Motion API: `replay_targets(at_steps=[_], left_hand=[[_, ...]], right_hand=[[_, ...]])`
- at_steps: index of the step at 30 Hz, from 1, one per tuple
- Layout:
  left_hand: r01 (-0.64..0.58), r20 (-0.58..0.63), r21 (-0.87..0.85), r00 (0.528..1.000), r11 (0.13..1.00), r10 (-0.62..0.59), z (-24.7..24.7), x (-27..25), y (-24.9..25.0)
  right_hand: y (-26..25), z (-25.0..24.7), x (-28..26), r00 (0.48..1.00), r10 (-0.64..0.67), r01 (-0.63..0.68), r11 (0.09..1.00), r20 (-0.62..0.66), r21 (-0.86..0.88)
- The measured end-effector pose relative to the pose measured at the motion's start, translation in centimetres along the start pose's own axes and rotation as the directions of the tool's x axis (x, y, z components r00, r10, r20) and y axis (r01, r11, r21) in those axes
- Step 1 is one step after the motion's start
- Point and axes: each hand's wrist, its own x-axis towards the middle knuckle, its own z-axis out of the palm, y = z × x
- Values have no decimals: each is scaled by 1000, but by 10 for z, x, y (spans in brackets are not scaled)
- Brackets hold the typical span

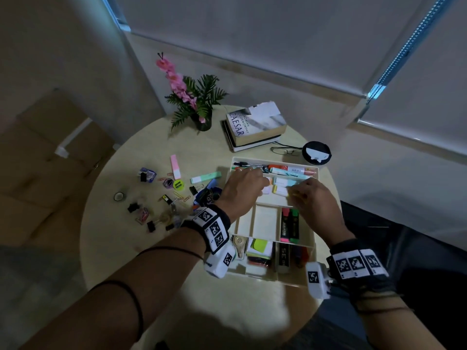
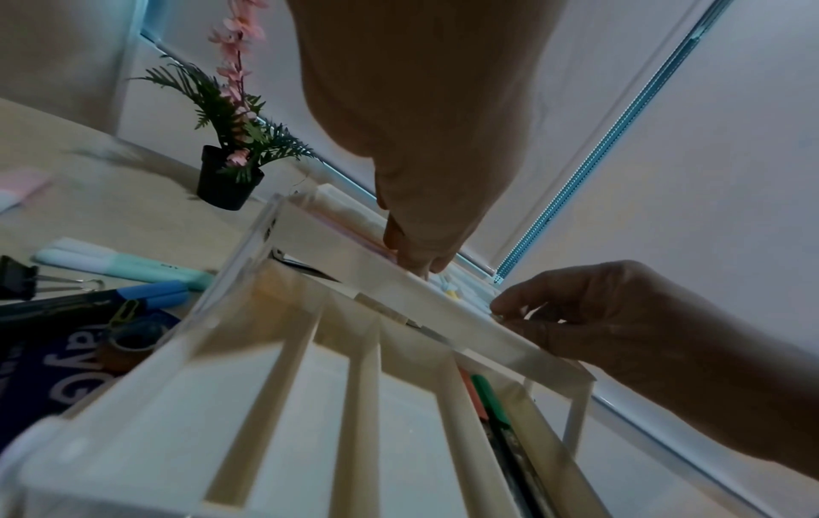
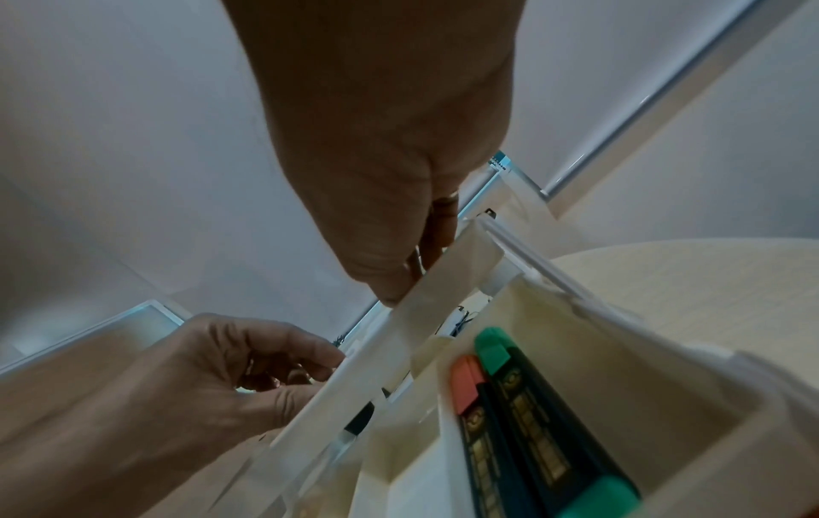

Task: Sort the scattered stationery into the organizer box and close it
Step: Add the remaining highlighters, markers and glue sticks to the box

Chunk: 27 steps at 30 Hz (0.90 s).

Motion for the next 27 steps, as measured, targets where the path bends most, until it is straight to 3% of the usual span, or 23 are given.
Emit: replay_targets(at_steps=[4,11,17,23,27], left_hand=[[22,-21,-23,1000,999,-22,-1,3,0],[-44,-36,-86,998,995,41,2,1,-2],[-17,-113,-200,994,980,-6,1,-23,-14],[-1,-258,-226,964,974,-58,-16,-80,-61],[98,-211,-281,964,955,-161,-25,-126,-115]], right_hand=[[5,-3,2,1000,3,-4,999,-12,-44],[-3,1,0,998,53,-54,998,-25,-43],[-27,0,-6,992,91,-95,995,-86,-38],[-109,26,15,988,-121,126,991,-95,54],[-172,69,48,975,-221,219,972,16,81]])
